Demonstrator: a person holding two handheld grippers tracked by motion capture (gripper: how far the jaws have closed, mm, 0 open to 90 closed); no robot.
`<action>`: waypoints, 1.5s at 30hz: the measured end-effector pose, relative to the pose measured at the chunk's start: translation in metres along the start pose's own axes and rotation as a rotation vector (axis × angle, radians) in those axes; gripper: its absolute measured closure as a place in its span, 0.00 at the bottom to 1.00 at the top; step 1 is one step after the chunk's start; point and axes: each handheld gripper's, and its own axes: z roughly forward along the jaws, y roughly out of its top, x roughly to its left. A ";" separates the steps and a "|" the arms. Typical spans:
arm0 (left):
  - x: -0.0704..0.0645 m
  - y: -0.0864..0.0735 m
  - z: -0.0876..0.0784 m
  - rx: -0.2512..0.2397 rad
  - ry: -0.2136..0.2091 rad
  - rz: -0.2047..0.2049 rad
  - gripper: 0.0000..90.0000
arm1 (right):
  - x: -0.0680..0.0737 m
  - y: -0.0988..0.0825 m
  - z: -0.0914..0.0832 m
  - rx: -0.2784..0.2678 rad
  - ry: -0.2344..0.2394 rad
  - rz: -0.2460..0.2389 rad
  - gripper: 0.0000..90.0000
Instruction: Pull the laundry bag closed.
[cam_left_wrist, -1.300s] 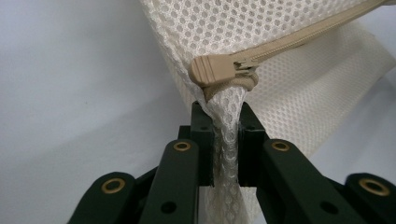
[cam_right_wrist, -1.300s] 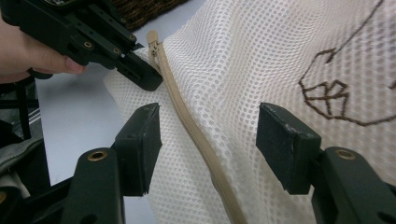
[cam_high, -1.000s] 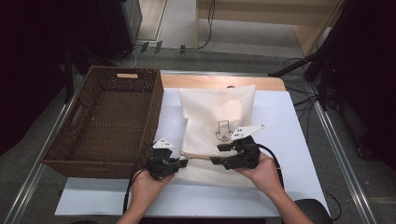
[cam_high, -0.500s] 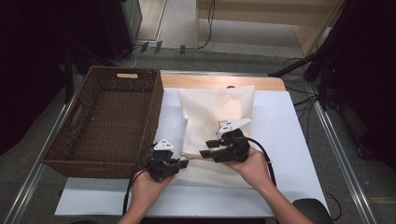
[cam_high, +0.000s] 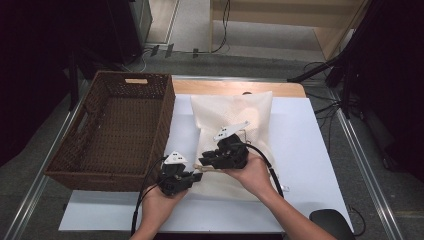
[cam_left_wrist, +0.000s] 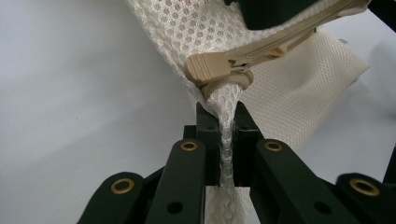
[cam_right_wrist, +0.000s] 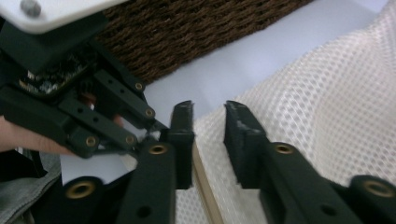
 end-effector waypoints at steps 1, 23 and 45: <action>0.000 0.000 0.000 -0.002 0.004 -0.001 0.95 | 0.001 0.002 0.002 0.001 -0.001 -0.003 0.89; 0.001 -0.004 0.002 -0.030 -0.009 -0.009 0.95 | 0.002 0.007 0.027 0.053 0.063 -0.028 1.00; -0.003 -0.001 0.007 0.005 -0.009 0.032 0.95 | 0.005 -0.001 0.017 0.069 0.078 -0.064 1.00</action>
